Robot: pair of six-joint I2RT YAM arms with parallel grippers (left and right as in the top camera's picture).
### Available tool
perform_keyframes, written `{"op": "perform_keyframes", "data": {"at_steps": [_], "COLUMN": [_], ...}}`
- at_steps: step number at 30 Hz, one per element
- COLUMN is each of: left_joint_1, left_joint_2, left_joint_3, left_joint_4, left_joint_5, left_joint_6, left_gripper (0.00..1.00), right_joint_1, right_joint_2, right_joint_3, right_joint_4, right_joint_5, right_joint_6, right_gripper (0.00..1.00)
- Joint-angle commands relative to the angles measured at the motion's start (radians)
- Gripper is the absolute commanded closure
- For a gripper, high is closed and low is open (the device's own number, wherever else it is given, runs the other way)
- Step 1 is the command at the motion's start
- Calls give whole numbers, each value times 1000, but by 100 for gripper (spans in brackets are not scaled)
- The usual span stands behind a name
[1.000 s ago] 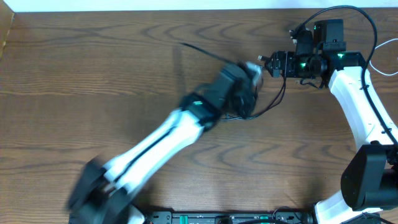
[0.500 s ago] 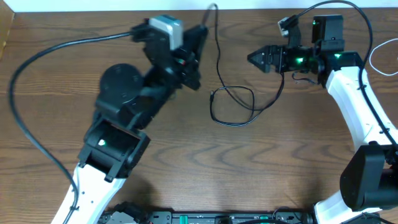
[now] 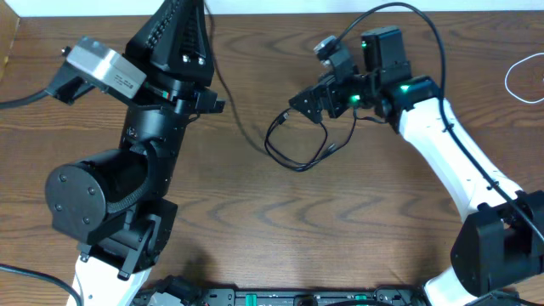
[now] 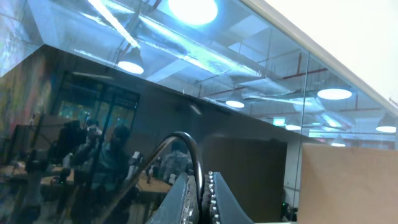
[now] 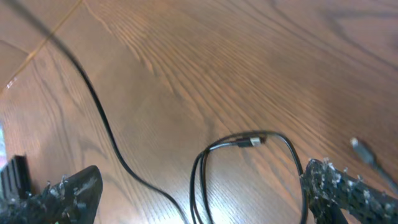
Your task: Untangle cables
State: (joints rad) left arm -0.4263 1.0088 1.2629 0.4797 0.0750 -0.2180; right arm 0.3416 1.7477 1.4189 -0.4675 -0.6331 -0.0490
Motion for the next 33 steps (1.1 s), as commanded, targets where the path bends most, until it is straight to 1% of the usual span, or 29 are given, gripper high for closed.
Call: {"op": "perform_keyframes", "data": {"at_steps": [1, 5, 10, 14, 16, 18, 20, 21, 23, 24, 25, 26, 27, 28, 29, 33], "left_joint_1": [5, 5, 5, 5, 5, 5, 5, 5, 5, 5, 5, 5, 5, 5, 5, 5], "left_joint_2": [-32, -59, -78, -78, -78, -79, -79, -79, -79, -79, -79, -79, -78, -77, -76, -76], "left_joint_3": [8, 8, 8, 8, 8, 8, 7, 7, 7, 7, 7, 7, 7, 7, 7, 7], "left_joint_4": [29, 31, 31, 33, 30, 0, -12, -18, -26, -33, -55, -88, -116, -156, -197, -341], "left_joint_5": [-9, -10, -47, -49, -50, -50, -51, -50, -50, -50, -50, -50, -50, -50, -51, -50], "left_joint_6": [-30, -30, -26, -26, -26, -26, -26, -26, -26, -26, -26, -26, -26, -26, -26, -26], "left_gripper": [93, 92, 93, 93, 93, 93, 93, 93, 93, 92, 92, 93, 92, 92, 93, 92], "right_joint_1": [56, 89, 139, 187, 215, 251, 266, 278, 295, 302, 301, 296, 290, 273, 264, 194], "right_joint_2": [31, 63, 111, 158, 201, 278, 305, 323, 338, 342, 339, 329, 319, 285, 267, 135], "right_joint_3": [4, 4, 4, 4, 4, 4, 4, 4, 4, 4, 4, 4, 4, 4, 5, 5], "right_joint_4": [27, 14, 21, 75, 130, 253, 309, 345, 379, 383, 384, 390, 390, 383, 376, 317], "right_joint_5": [32, 17, -178, -236, -286, -372, -379, -366, -335, -295, -227, -203, -191, -164, -152, -109], "right_joint_6": [-47, -58, -166, -168, -138, -53, -8, 17, 19, 27, 89, 116, 129, 154, 163, 212], "right_gripper": [1, 1, 1, 1, 1, 3, 4, 8, 27, 41, 66, 78, 84, 93, 98, 99]}}
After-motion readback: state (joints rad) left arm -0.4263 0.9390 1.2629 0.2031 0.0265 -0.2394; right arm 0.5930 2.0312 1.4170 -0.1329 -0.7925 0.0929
